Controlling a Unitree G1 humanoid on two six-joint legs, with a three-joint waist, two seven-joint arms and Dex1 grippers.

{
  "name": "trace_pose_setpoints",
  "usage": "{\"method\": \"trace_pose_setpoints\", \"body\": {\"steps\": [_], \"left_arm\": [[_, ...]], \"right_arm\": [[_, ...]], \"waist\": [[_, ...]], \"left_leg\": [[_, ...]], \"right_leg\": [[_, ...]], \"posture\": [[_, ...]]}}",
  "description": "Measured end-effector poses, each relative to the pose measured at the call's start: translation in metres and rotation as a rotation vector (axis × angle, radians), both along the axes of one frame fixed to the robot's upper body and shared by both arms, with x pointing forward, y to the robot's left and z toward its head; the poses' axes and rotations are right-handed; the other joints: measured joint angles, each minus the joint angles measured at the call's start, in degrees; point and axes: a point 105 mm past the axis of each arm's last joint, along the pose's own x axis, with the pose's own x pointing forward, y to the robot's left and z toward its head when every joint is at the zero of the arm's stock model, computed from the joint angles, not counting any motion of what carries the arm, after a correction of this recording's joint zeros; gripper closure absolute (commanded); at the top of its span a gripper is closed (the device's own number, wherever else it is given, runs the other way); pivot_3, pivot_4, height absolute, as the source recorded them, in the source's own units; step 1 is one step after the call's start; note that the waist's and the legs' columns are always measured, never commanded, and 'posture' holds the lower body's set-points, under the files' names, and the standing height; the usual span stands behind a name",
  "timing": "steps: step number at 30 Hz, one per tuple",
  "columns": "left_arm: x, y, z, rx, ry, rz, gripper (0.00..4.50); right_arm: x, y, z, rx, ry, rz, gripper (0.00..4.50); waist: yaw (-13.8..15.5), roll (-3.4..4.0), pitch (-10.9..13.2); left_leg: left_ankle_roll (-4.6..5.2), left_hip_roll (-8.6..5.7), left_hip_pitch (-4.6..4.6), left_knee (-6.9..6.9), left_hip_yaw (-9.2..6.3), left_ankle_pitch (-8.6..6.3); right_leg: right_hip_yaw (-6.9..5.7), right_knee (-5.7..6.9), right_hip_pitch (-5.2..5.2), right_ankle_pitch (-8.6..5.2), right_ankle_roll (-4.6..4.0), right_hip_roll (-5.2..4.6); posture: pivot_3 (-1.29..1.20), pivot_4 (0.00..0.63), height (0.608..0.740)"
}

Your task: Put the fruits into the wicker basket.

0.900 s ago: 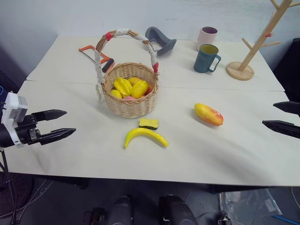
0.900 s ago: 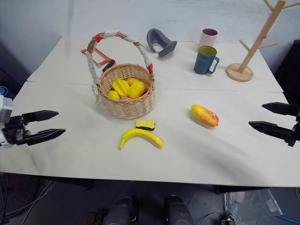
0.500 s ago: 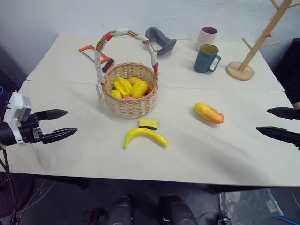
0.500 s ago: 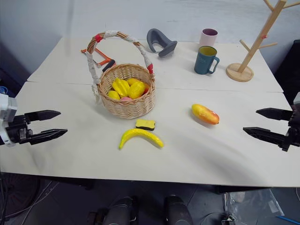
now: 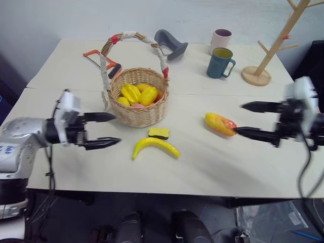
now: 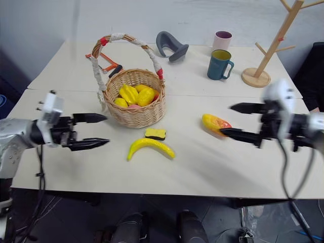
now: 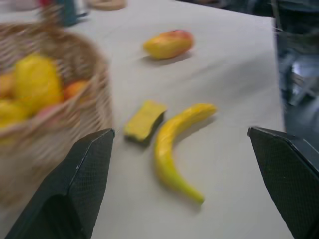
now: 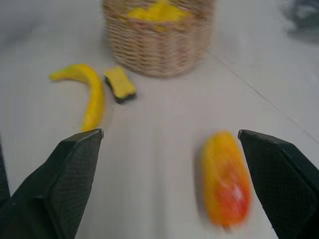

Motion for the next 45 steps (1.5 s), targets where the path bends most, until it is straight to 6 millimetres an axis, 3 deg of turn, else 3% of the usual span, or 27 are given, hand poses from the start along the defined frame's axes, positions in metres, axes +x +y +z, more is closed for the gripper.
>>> {"method": "trace_pose_setpoints", "body": {"steps": [3,8,10,15,23,32,35,38,40,45], "left_arm": [[-0.005,-0.014,0.005,0.030,-0.019,-0.076,0.00],[-0.005,-0.026,0.000,0.059,-0.004,-0.142,0.00],[-0.005,-0.025,0.000,0.071,-0.015,-0.145,0.00],[-0.005,-0.022,0.002,0.082,-0.022,-0.133,0.00],[-0.002,-0.019,0.005,0.075,-0.042,-0.092,0.00],[-0.003,-0.017,0.008,0.072,-0.050,-0.063,0.00],[-0.004,-0.018,0.009,0.073,-0.058,-0.063,0.00],[-0.004,-0.018,0.009,0.072,-0.057,-0.063,0.00],[-0.004,-0.020,0.008,0.070,-0.056,-0.072,0.00],[-0.004,-0.034,0.007,0.038,-0.052,-0.136,0.00]], "right_arm": [[0.018,0.027,-0.007,-0.029,-0.012,0.062,0.01],[0.055,0.078,-0.037,-0.098,-0.004,0.119,0.01],[0.068,0.089,-0.049,-0.128,0.001,0.113,0.01],[0.085,0.113,-0.070,-0.166,0.008,0.142,1.23],[0.091,0.140,-0.104,-0.215,0.055,0.206,1.23],[0.104,0.149,-0.123,-0.256,0.087,0.197,1.23],[0.103,0.151,-0.123,-0.256,0.086,0.217,1.86],[0.099,0.149,-0.124,-0.233,0.095,0.228,2.82],[0.094,0.139,-0.120,-0.200,0.090,0.210,3.29],[0.069,0.085,-0.076,-0.074,0.024,0.055,3.38]], "waist": [[-0.22,0.01,0.00],[-0.56,0.00,0.00],[-0.51,0.00,0.00],[-0.52,0.00,0.00],[-0.65,0.00,0.00],[-0.74,0.00,0.00],[-0.80,0.00,0.00],[-0.72,0.00,0.00],[-0.50,0.00,0.00],[1.05,0.00,0.00]], "left_leg": [[-0.01,-0.01,-0.04,-0.02,0.03,-0.02],[-0.03,-0.01,-0.21,0.08,0.13,0.01],[-0.03,0.00,-0.25,0.17,0.16,0.02],[-0.01,0.00,-0.27,0.31,0.17,0.01],[-0.01,0.00,-0.25,0.46,0.17,0.01],[-0.03,0.00,-0.26,0.47,0.19,0.01],[-0.03,0.01,-0.25,0.46,0.20,0.01],[-0.04,0.00,-0.26,0.47,0.19,0.01],[-0.03,-0.02,-0.32,0.47,0.19,0.01],[0.01,-0.03,-0.90,0.84,0.02,-0.03]], "right_leg": [[0.02,-0.02,-0.05,0.00,0.01,0.01],[0.09,0.12,-0.31,0.00,0.01,0.06],[0.10,0.21,-0.37,0.00,0.01,0.06],[0.12,0.34,-0.38,0.00,0.01,0.05],[0.12,0.68,-0.42,0.00,0.01,0.04],[0.14,0.79,-0.52,-0.01,0.00,0.03],[0.14,0.80,-0.52,-0.01,0.00,0.03],[0.13,0.83,-0.53,-0.01,0.00,0.03],[0.13,0.83,-0.57,-0.01,0.00,-0.01],[0.01,0.87,-0.89,0.00,0.00,-0.05]], "posture": [[0.00,0.150,0.740],[0.00,0.150,0.740],[0.00,0.150,0.740],[0.00,0.150,0.740],[0.00,0.150,0.740],[0.00,0.150,0.740],[0.00,0.150,0.740],[0.00,0.150,0.740],[0.00,0.150,0.740],[0.00,0.150,0.740]]}}
